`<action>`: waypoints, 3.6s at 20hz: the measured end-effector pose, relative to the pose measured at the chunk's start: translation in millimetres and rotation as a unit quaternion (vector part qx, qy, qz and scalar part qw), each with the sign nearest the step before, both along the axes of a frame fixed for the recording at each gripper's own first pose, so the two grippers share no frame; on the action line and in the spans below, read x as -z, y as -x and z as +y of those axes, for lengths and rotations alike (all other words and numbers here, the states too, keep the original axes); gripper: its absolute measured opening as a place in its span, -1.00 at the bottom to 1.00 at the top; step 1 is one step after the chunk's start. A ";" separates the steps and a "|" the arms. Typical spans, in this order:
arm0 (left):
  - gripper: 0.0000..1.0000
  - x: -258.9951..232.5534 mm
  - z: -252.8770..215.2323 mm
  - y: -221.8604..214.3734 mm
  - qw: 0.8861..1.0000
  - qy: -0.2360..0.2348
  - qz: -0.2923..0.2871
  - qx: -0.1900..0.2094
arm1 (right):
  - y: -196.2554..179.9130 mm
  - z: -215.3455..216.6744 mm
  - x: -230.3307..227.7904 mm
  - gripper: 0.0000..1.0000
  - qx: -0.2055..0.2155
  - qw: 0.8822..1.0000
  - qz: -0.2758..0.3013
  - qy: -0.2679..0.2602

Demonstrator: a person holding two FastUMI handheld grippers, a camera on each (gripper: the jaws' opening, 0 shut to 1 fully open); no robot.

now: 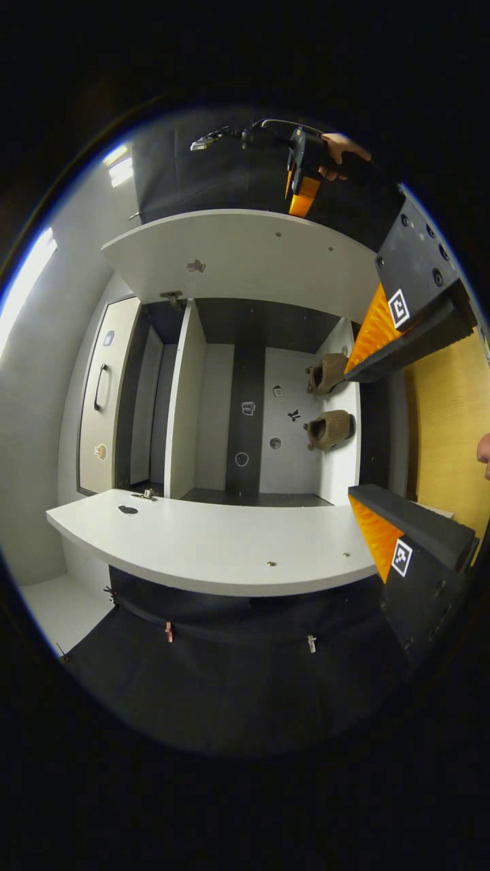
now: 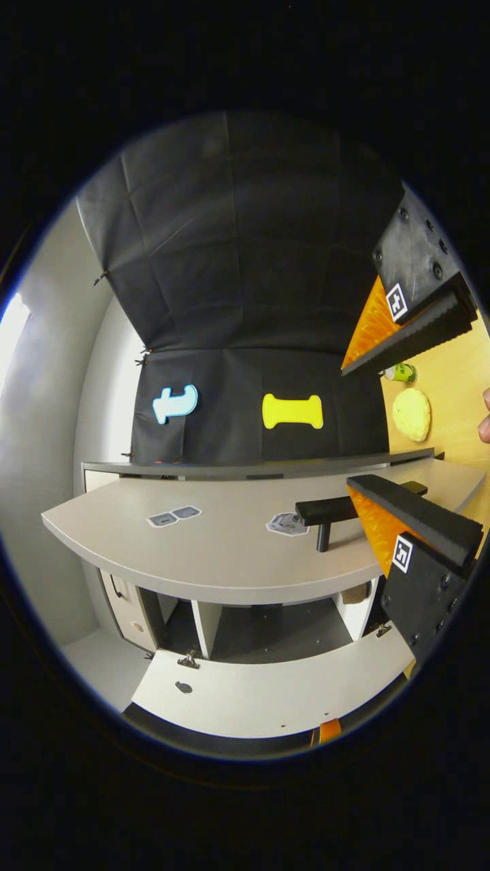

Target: Grab one shoe with the right hand and put it into the shoe cabinet, grab the other shoe with the left hand and put it into the shoe cabinet; then close the right door with the right hand and the left door with the left hand.

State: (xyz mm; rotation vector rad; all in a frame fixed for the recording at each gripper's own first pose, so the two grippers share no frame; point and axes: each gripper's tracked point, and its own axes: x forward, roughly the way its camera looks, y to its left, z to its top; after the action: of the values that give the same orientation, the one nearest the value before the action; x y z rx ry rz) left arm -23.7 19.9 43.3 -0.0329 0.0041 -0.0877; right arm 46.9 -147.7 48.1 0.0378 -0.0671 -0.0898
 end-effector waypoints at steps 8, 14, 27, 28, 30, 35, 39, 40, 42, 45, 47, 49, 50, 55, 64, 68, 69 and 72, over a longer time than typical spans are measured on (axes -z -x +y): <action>0.92 4.0 36.4 20.5 1.000 -0.001 0.003 -0.022 | -11.4 84.4 4.1 0.95 -0.052 0.999 0.005 -0.005; 0.92 4.3 63.8 28.9 0.999 -0.003 0.003 -0.040 | -19.6 147.1 10.5 0.96 -0.114 0.993 0.020 -0.026; 0.92 3.6 230.0 -1.3 0.983 -0.021 -0.011 -0.180 | -0.4 192.0 18.6 0.95 -0.117 0.993 0.010 -0.016; 0.92 3.8 242.5 -9.2 0.981 -0.024 -0.009 -0.191 | 0.7 195.4 21.0 0.96 -0.121 0.992 0.016 -0.018; 0.93 6.2 254.8 -29.1 0.981 -0.027 -0.005 -0.193 | 3.4 201.2 20.2 0.95 -0.128 0.992 0.017 -0.013; 0.90 5.7 247.8 -60.6 0.985 -0.035 -0.010 -0.166 | -0.9 210.7 21.0 0.96 -0.127 0.992 0.024 -0.014; 0.87 5.9 241.6 -65.8 0.984 -0.059 -0.011 -0.167 | -1.9 213.0 19.8 0.97 -0.129 0.991 0.024 -0.032; 0.83 6.9 239.9 -67.6 0.985 -0.056 -0.013 -0.164 | -2.0 212.7 19.2 0.96 -0.129 0.991 0.022 -0.028; 0.84 9.1 228.9 -69.6 0.988 -0.039 -0.015 -0.151 | -3.2 216.3 20.2 0.96 -0.134 0.991 0.023 -0.019; 0.84 10.6 211.7 -66.0 0.989 -0.034 -0.013 -0.140 | -3.6 218.8 19.8 0.97 -0.141 0.990 0.022 -0.014; 0.84 10.1 204.1 -64.6 0.989 -0.036 -0.010 -0.142 | -4.5 217.4 19.2 0.96 -0.141 0.990 0.020 -0.014; 0.83 11.9 193.2 -64.7 0.990 -0.029 -0.008 -0.136 | -3.9 216.2 19.8 0.95 -0.142 0.990 0.020 -0.013; 0.83 12.7 187.9 -65.4 0.991 -0.026 -0.006 -0.132 | -5.4 215.3 19.5 0.97 -0.142 0.990 0.018 -0.009; 0.87 14.3 142.1 -72.1 0.995 -0.022 -0.006 -0.096 | -3.1 203.7 18.1 0.95 -0.139 0.990 0.013 -0.002; 0.94 14.2 68.6 -105.5 0.999 -0.013 -0.003 -0.040 | -3.6 188.7 16.2 0.96 -0.128 0.992 0.007 0.012; 0.89 17.9 42.8 -123.1 1.000 0.004 0.005 -0.016 | -4.1 183.3 15.6 0.97 -0.124 0.992 0.006 0.020; 0.89 17.8 39.6 -127.7 1.000 0.002 0.007 -0.015 | -4.5 182.6 15.4 0.98 -0.124 0.992 0.006 0.020; 0.83 19.2 29.9 -137.8 1.000 -0.002 0.005 -0.014 | -6.3 181.9 16.0 0.98 -0.123 0.992 0.009 0.017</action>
State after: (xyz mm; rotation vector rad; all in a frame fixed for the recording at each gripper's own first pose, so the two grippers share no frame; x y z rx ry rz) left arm 114.1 49.8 24.2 -0.0303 0.0138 -0.0592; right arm 53.2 34.2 32.1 0.0101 -0.0461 0.1567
